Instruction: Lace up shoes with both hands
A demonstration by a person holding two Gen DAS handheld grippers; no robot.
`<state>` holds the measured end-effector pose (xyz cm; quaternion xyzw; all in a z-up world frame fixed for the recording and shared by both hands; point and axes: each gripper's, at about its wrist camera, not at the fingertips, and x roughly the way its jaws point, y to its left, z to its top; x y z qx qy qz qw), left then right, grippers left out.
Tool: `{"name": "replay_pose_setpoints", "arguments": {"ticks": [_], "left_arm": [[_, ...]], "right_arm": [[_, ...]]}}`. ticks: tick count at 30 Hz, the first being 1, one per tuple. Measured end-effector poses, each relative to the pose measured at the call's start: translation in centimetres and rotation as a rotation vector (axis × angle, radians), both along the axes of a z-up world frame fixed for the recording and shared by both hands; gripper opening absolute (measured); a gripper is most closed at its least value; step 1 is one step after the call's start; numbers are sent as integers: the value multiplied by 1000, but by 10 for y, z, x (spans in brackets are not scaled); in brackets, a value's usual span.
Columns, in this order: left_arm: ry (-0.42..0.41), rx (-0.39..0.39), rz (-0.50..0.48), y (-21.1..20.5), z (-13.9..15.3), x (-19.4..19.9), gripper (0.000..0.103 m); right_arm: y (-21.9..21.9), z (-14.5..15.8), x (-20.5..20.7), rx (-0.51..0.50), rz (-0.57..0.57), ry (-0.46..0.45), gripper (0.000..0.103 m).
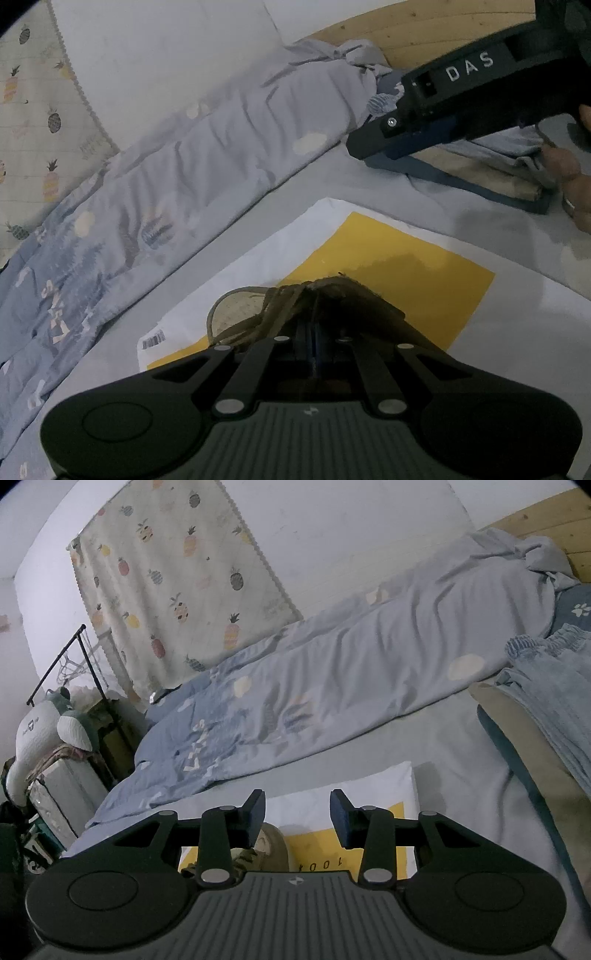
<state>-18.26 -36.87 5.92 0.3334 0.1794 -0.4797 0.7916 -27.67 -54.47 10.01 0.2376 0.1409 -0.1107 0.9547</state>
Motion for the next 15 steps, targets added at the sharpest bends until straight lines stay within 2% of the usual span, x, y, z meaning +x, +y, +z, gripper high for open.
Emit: {"name": "replay_pose_setpoints", "arguments": {"ticks": [15], "left_arm": [[-11,8,-16,-4,-5,1,1]], "right_arm": [[2,-1,1,-3,5,5,40]]}}
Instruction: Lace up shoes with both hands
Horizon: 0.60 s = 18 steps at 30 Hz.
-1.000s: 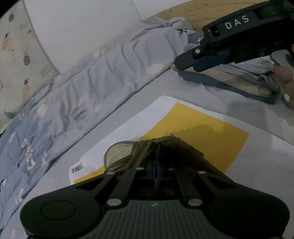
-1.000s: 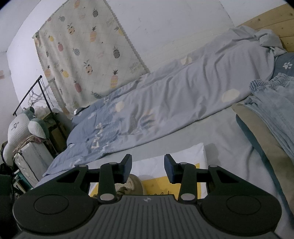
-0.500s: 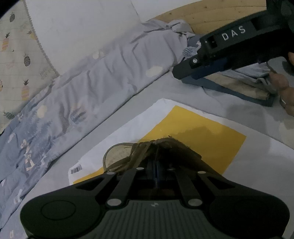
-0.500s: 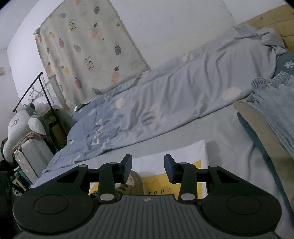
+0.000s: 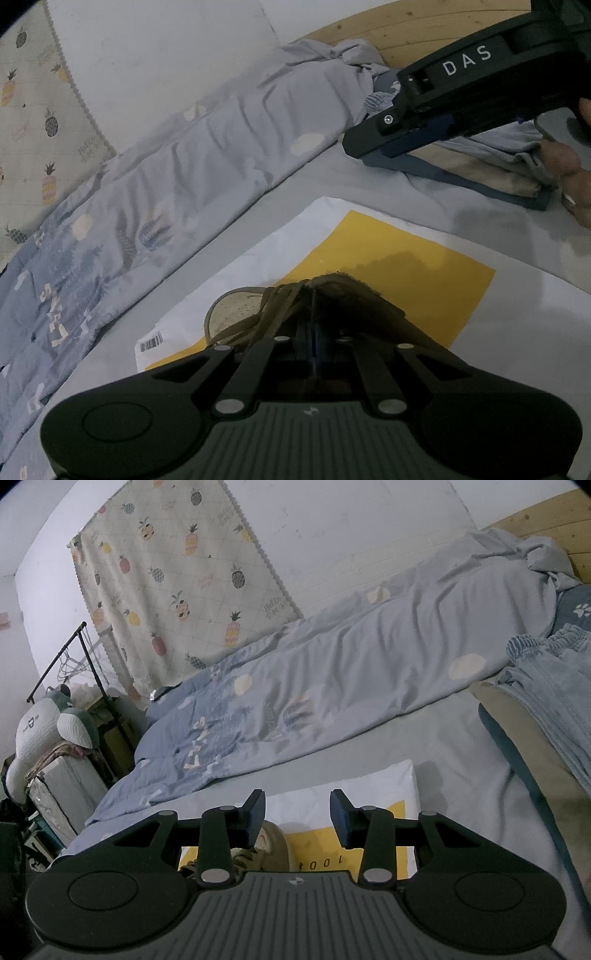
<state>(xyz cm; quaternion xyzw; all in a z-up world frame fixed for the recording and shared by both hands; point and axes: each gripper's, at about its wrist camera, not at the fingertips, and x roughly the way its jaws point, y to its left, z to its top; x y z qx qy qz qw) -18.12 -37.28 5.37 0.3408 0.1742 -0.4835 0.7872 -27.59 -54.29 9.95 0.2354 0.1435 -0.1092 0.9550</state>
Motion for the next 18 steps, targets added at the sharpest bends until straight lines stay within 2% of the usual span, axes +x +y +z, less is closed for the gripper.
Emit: {"name": "replay_pose_setpoints", "arguments": {"ticks": [18], "left_arm": [[-27,24,-9,1,-2,3,1]], "right_arm": [[-5,-5,3,-8,14,9,40]]}}
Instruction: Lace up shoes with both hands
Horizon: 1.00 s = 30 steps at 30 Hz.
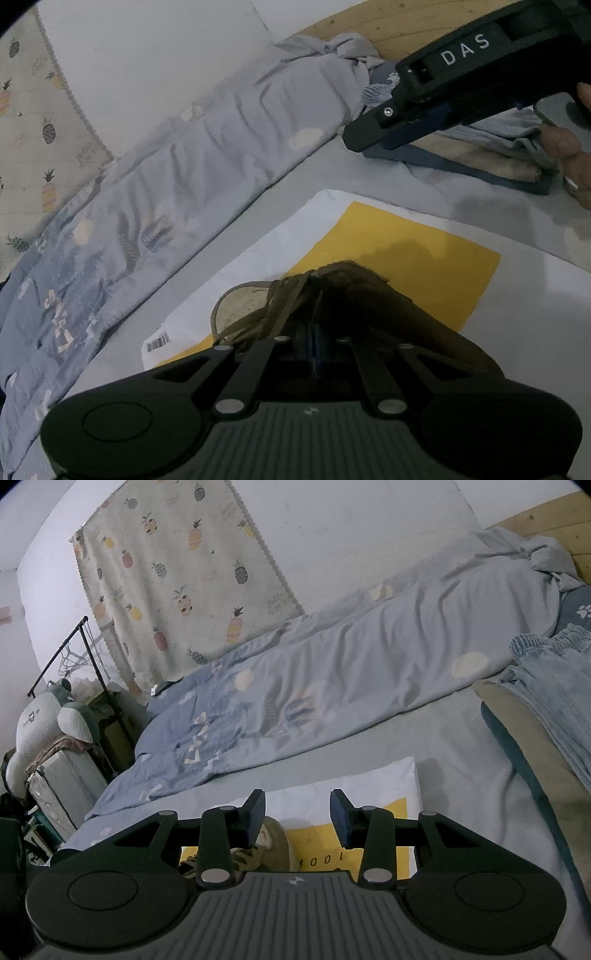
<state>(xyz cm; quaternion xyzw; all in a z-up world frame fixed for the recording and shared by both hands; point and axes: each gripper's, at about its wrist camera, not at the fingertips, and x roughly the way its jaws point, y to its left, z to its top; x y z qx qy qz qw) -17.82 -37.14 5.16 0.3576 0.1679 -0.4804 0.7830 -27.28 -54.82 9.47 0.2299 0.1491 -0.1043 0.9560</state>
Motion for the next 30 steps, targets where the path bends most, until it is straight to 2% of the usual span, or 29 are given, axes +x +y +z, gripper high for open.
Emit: {"name": "replay_pose_setpoints", "arguments": {"ticks": [30], "left_arm": [[-1,-18,-19,2,3,-1,1]], "right_arm": [[5,-1,2,-3,9,10,40]]}}
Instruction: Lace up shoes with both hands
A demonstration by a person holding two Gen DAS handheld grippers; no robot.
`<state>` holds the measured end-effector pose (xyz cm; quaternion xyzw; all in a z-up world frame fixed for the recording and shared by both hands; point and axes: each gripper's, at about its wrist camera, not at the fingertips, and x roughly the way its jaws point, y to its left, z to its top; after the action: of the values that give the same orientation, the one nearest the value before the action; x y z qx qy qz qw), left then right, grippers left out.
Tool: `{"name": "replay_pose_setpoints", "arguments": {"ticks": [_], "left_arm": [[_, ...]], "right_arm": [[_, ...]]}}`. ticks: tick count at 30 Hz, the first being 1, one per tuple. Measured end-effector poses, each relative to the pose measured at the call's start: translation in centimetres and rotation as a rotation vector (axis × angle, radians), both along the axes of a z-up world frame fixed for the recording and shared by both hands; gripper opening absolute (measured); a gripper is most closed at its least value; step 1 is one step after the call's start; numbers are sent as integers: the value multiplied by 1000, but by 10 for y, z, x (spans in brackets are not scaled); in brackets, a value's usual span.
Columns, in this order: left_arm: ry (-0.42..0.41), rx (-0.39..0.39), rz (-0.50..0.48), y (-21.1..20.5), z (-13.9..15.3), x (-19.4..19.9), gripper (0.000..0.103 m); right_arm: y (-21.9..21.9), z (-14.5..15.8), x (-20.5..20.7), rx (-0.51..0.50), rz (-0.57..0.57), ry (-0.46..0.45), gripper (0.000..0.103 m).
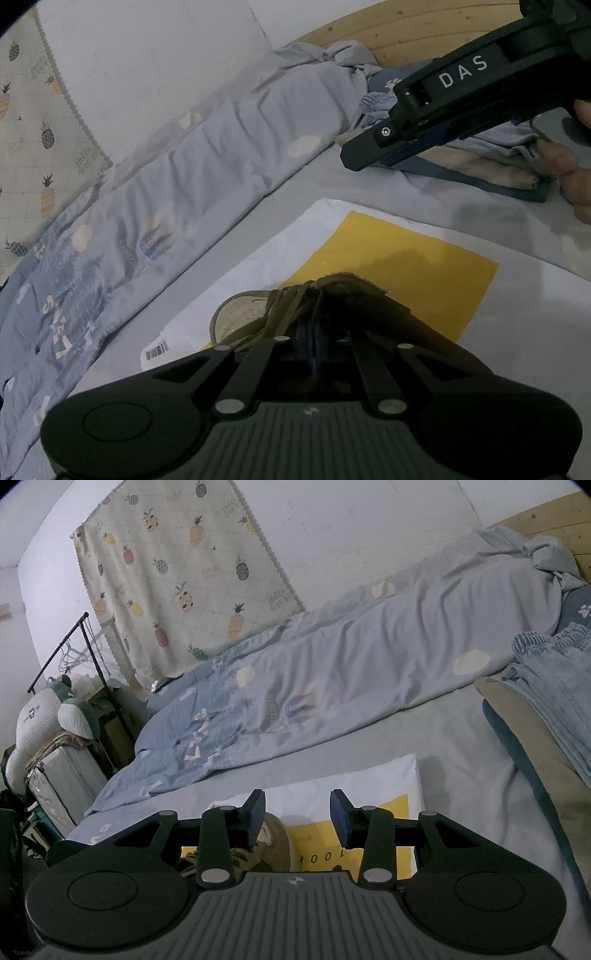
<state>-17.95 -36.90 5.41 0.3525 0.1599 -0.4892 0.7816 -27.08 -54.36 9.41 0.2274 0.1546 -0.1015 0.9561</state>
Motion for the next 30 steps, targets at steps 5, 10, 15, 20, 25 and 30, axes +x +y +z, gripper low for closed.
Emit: {"name": "replay_pose_setpoints", "arguments": {"ticks": [5,10,15,20,25,30], "left_arm": [[1,-2,-5,0,2,-2,1],[3,3,-1,-2,1,0,1],[6,8,2,-5,1,1,1],[5,9,2,-6,1,0,1],[8,4,-7,-4,5,7,1],[0,12,2,-6,1,11,1]], "right_arm": [[0,0,0,-2,2,3,40],[-1,0,-1,-5,4,3,40],[0,-1,-1,-4,5,5,40],[-1,-1,-1,-5,7,6,40],[0,-1,-1,-5,9,5,40],[1,-2,-1,-7,12,6,40]]}}
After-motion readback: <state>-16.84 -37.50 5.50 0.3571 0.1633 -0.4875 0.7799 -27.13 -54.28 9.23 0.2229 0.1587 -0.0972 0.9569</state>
